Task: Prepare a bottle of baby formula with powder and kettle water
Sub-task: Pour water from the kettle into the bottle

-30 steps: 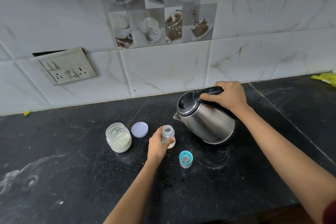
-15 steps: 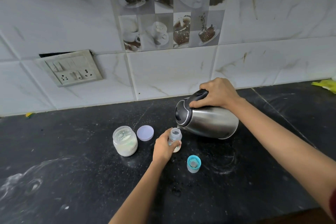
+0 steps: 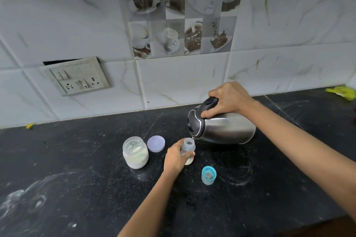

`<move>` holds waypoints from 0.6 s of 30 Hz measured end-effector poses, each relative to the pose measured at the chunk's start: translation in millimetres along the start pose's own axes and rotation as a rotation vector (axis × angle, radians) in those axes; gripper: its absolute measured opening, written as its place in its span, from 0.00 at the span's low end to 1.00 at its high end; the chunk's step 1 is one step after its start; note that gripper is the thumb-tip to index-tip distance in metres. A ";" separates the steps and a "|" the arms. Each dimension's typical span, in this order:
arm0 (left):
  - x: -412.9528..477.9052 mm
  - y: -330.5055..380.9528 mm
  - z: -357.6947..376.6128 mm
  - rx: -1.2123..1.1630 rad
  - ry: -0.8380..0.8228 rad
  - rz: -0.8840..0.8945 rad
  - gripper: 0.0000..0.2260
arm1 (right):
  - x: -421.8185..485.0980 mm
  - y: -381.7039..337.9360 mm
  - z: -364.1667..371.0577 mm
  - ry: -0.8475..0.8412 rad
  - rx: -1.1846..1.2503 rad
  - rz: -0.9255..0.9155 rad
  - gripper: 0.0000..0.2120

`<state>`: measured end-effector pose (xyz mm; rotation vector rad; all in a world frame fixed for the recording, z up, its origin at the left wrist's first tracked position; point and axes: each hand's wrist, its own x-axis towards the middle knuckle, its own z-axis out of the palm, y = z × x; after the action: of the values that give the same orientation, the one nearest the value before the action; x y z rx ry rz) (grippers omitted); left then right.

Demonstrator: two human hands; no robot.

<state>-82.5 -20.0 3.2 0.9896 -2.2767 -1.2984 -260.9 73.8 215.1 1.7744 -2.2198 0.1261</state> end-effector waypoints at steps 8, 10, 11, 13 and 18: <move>-0.7 3.1 -2.6 0.041 -0.028 -0.004 0.26 | 5.3 -7.8 -5.8 -0.003 -0.050 -0.059 0.37; -1.7 3.6 -3.4 0.045 -0.027 0.011 0.25 | 6.9 -9.4 -9.5 -0.031 -0.068 -0.074 0.36; -2.3 3.8 -4.0 0.048 -0.027 0.017 0.25 | 7.9 -10.0 -11.0 -0.046 -0.079 -0.083 0.35; -2.8 4.6 -5.1 0.052 -0.028 0.026 0.24 | 10.0 -11.2 -14.0 -0.064 -0.103 -0.090 0.33; -2.9 8.1 -7.5 0.058 -0.034 0.032 0.23 | 14.8 -15.8 -18.3 -0.112 -0.124 -0.077 0.31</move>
<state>-79.4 -19.8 14.1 0.9530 -2.3581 -1.2529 -245.3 60.7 234.9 1.8365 -2.1787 -0.1282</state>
